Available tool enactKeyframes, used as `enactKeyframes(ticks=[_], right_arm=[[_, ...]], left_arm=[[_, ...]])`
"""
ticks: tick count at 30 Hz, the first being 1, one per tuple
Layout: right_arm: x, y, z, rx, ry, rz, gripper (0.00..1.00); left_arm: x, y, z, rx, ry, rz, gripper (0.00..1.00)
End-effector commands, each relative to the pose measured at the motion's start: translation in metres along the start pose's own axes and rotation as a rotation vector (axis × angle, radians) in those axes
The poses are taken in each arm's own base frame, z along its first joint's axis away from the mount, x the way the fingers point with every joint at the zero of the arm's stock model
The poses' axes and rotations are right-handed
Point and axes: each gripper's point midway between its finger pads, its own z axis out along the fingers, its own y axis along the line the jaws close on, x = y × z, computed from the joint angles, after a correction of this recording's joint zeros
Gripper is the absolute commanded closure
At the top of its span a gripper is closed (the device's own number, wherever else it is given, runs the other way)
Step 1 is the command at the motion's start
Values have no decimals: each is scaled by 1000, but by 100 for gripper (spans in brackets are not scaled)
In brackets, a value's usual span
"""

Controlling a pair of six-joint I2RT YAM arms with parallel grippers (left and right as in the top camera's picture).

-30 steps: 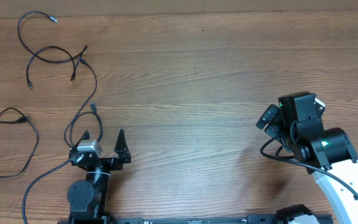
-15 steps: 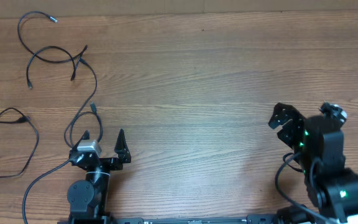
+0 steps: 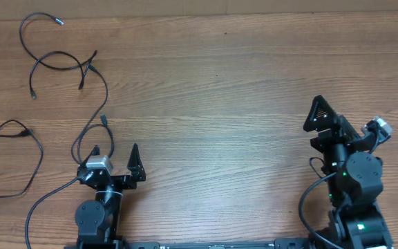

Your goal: Untangle cables

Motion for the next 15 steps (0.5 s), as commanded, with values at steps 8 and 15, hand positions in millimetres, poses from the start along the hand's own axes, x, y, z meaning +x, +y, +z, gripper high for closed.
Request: enactKeyframes(ticks=[8,15], right_arm=[[-18,-26,-15,17,-122,25,0],[-13,-41,-32,-7,-170,36,0]], left_arm=[[1,-2,0,13,-3,-13,0],[1,-2,0,13,-3,-13,0]])
